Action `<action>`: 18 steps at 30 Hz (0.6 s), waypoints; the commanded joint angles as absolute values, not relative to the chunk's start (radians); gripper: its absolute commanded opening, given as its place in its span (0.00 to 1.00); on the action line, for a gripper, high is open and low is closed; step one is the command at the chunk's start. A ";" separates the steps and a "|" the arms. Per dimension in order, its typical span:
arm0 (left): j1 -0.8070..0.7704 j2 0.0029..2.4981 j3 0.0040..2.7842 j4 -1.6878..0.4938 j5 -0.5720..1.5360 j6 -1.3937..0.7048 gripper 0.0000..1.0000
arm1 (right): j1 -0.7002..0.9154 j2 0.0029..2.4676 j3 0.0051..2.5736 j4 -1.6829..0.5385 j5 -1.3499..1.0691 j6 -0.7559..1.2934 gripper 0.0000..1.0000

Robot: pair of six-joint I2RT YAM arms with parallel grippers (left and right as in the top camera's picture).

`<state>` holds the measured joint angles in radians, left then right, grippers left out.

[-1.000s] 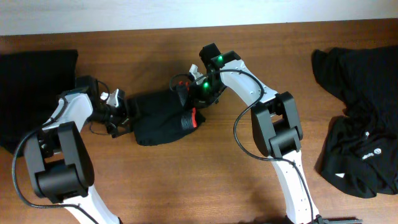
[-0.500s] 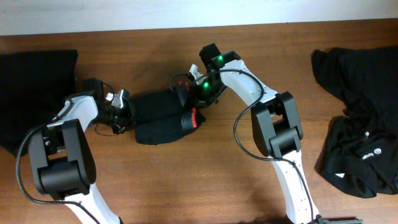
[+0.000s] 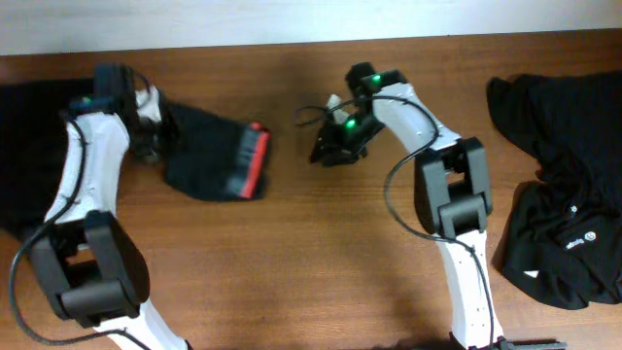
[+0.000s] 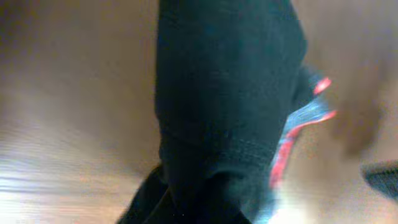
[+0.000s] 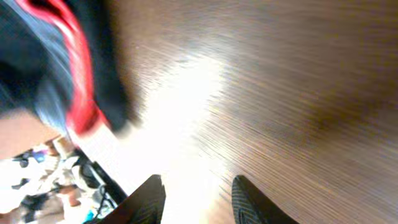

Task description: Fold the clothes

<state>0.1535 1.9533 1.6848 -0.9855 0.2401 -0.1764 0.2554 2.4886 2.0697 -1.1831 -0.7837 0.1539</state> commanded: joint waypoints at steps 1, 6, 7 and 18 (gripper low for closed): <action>0.156 1.903 1.867 -0.987 -0.047 -0.163 0.00 | 0.226 2.505 2.064 -1.204 -0.835 0.104 0.40; 0.156 1.903 2.000 -0.937 -0.237 -0.109 0.00 | 0.214 2.505 2.064 -1.208 -0.838 0.082 0.40; 0.156 1.903 2.008 -0.912 -0.276 -0.087 0.00 | 0.214 2.505 2.064 -1.208 -0.838 0.080 0.40; 0.208 1.903 2.010 -0.779 -0.434 -0.056 0.00 | 0.214 2.505 2.064 -1.217 -0.838 0.059 0.40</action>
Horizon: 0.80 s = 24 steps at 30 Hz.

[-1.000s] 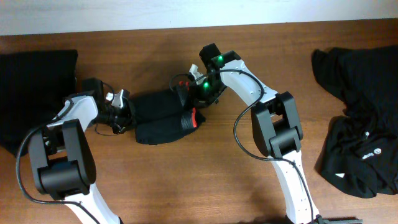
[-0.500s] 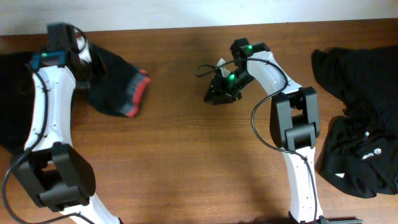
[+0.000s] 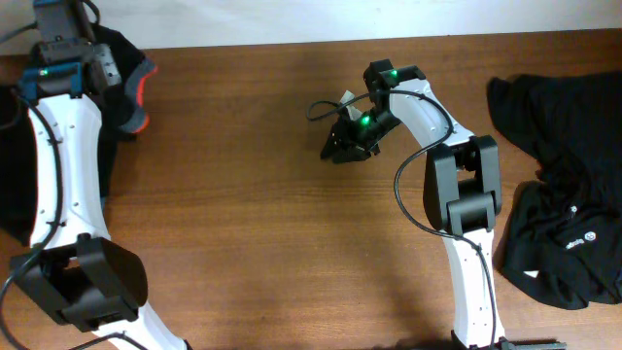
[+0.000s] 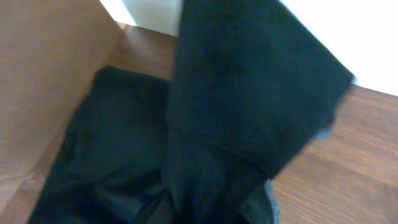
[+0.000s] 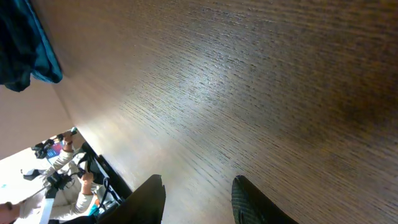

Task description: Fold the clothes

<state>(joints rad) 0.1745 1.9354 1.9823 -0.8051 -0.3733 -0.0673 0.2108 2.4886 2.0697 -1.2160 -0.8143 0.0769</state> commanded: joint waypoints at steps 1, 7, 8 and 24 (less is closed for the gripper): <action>0.216 1.903 2.010 -0.774 -0.434 -0.064 0.01 | 0.214 2.505 2.064 -1.216 -0.838 0.059 0.40; 0.283 1.904 2.009 -0.788 -0.430 -0.168 0.01 | 0.214 2.505 2.064 -1.217 -0.838 0.059 0.40; 0.297 1.904 2.009 -0.797 -0.425 -0.173 0.01 | 0.214 2.505 2.064 -1.217 -0.838 0.060 0.40; 0.479 2.027 2.007 -0.867 -0.423 -0.190 0.01 | 0.214 2.505 2.064 -1.237 -0.838 0.060 0.40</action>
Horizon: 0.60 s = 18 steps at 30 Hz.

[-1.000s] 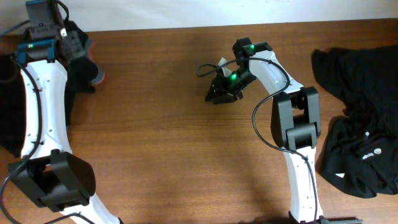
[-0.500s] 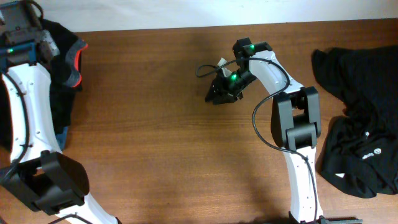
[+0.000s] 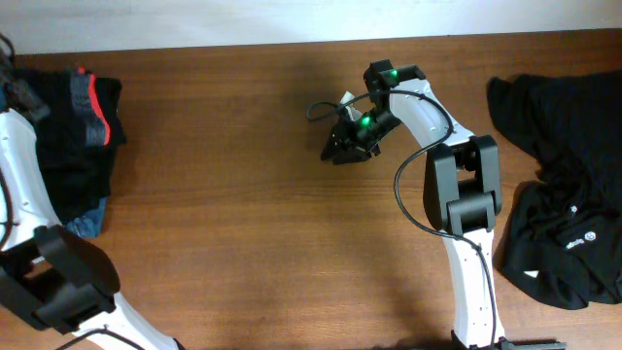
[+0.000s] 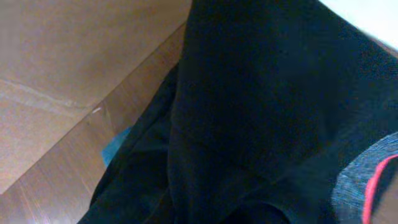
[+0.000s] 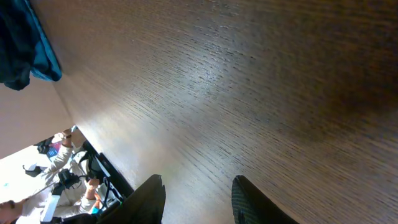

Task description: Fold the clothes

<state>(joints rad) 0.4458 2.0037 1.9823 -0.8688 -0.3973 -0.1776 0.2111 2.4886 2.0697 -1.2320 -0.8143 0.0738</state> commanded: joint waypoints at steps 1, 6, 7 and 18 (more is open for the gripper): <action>0.494 2.041 2.007 -0.870 -0.423 -0.190 0.11 | 0.214 2.505 2.064 -1.240 -0.838 0.060 0.39; 0.548 2.059 2.007 -0.873 -0.424 -0.190 0.67 | 0.214 2.505 2.064 -1.247 -0.838 0.060 0.40; 0.570 2.059 2.007 -0.872 -0.424 -0.190 0.69 | 0.214 2.505 2.064 -1.249 -0.838 0.060 0.40; 0.621 2.032 2.010 -0.956 -0.011 -0.181 0.76 | 0.202 2.487 2.077 -1.265 -0.737 0.033 0.40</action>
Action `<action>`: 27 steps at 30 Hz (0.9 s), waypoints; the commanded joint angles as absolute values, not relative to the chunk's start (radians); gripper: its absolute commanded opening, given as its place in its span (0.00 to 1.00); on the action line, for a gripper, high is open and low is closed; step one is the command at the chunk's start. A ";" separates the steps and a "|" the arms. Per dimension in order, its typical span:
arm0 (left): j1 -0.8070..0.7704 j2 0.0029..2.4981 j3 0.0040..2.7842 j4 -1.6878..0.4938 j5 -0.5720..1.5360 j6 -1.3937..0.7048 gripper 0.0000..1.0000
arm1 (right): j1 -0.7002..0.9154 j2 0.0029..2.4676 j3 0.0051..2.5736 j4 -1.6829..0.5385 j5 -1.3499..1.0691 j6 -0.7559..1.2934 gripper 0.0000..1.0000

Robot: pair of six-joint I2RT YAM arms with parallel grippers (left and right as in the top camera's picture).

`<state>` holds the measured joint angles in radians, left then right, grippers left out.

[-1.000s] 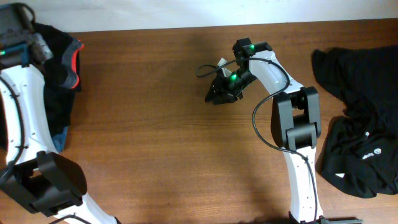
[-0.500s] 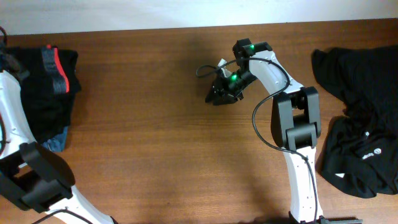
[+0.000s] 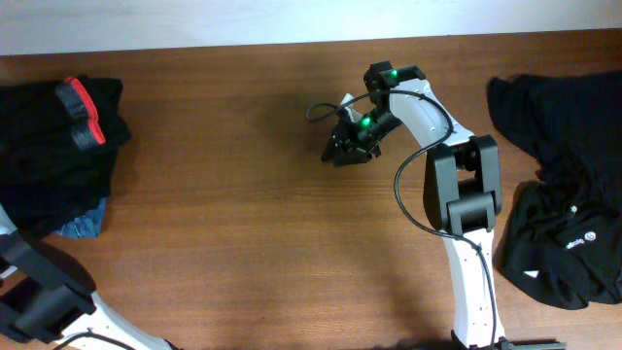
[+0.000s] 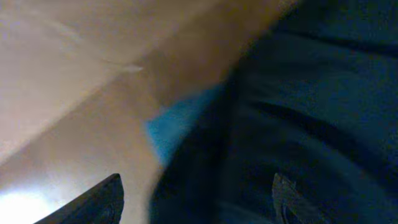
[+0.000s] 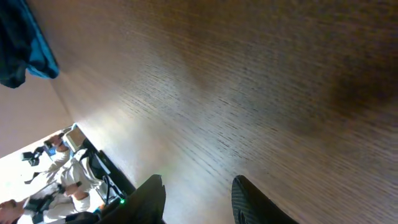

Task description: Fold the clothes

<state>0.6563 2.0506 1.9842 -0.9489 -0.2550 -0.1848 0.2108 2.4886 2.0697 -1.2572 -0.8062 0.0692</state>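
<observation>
A folded dark garment with a red band (image 3: 83, 112) lies on top of a pile of dark clothes (image 3: 44, 170) at the table's far left. A blue cloth (image 3: 80, 227) peeks out under the pile. In the left wrist view my left gripper (image 4: 193, 205) is open just above the dark pile, next to the blue cloth (image 4: 180, 118), with nothing between its fingers. My right gripper (image 3: 340, 153) hangs over the bare wood at the back centre, and the right wrist view shows it (image 5: 199, 202) open and empty.
A heap of unfolded black clothes (image 3: 564, 194) covers the right end of the wooden table (image 3: 243, 253). Only a lower part of the left arm (image 3: 39, 301) shows in the overhead view, at the left edge.
Dark cloth filled the left wrist view close up; now the left gripper is open and drawn back, with the garment lying on the pile. The right arm has barely moved.
The left gripper first had the folded red-banded garment on the table left of centre. Then it had the garment at the far left back corner. Then the garment was over the pile there. Now it rests on the pile, released. The right gripper stayed open at back centre.
</observation>
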 commanded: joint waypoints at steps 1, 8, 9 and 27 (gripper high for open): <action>0.609 2.024 2.010 -0.957 0.033 -0.169 0.76 | 0.199 2.477 2.086 -1.269 -0.691 0.033 0.40; 0.389 1.930 2.010 -0.979 0.064 0.010 0.83 | 0.138 2.326 2.272 -1.312 -0.357 0.033 0.46; 0.355 1.921 2.010 -0.987 0.064 0.039 0.84 | 0.124 2.300 2.302 -1.317 -0.312 0.033 0.48; 0.053 1.773 2.009 -1.222 0.068 0.073 0.99 | 0.006 2.025 2.384 -1.545 -0.046 0.030 0.99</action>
